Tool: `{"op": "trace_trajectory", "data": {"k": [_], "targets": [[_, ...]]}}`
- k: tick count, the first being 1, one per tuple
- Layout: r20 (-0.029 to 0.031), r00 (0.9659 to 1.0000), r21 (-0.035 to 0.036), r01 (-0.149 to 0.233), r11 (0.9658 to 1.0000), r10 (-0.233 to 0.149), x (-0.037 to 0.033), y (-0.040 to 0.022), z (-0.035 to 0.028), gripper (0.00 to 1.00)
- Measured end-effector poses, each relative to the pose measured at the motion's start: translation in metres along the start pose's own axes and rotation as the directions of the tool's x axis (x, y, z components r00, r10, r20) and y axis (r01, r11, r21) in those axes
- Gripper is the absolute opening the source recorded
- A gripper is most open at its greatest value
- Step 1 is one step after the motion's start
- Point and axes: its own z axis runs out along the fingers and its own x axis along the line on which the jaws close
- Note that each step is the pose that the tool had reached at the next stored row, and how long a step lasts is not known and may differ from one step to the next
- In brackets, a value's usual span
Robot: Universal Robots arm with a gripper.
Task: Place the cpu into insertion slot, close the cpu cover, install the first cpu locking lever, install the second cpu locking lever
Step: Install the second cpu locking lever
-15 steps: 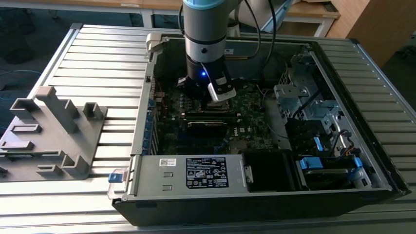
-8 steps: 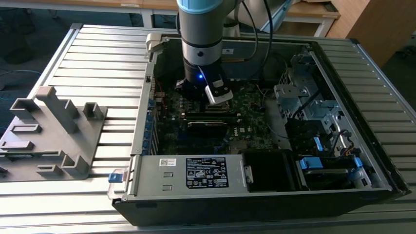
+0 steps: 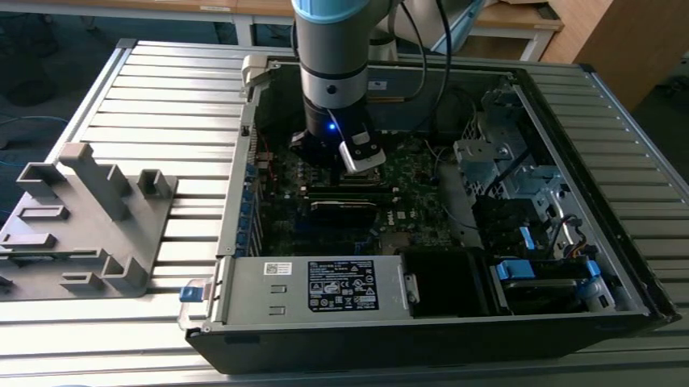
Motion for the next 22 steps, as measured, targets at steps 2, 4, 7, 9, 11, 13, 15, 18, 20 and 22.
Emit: {"op": "trace_trajectory", "data": {"k": [2,4,7,9,11,13,15,18,20,22], "targets": [[-0.0001,1.0000,0.0002,0.000,1.0000,0.000,0.0001,-0.0001,0.0001,0.11],[-0.0001,1.0000,0.0001,0.000,1.0000,0.000,0.0003,-0.0001,0.0004,0.11],[0.0000,1.0000,-0.0004,-0.002,1.0000,0.002,0.0010,-0.0002,0.0009,0.11],[0.0000,1.0000,-0.0009,-0.003,1.0000,0.003,0.0019,-0.0002,0.0013,0.11],[-0.0001,1.0000,-0.0010,-0.003,1.0000,0.003,0.0022,-0.0003,0.0013,0.11],[-0.0001,1.0000,-0.0010,-0.003,1.0000,0.003,0.0022,-0.0003,0.0013,0.11],[-0.0006,1.0000,-0.0044,-0.003,1.0000,0.003,0.0026,-0.0002,0.0013,0.11],[-0.0015,1.0000,-0.0157,-0.004,0.9999,0.004,0.0036,-0.0002,0.0022,0.11],[-0.0017,1.0000,-0.0181,-0.005,0.9998,0.005,0.0038,-0.0002,0.0029,0.11],[-0.0018,1.0000,-0.0185,-0.005,0.9998,0.005,0.0039,-0.0002,0.0029,0.11]]}}
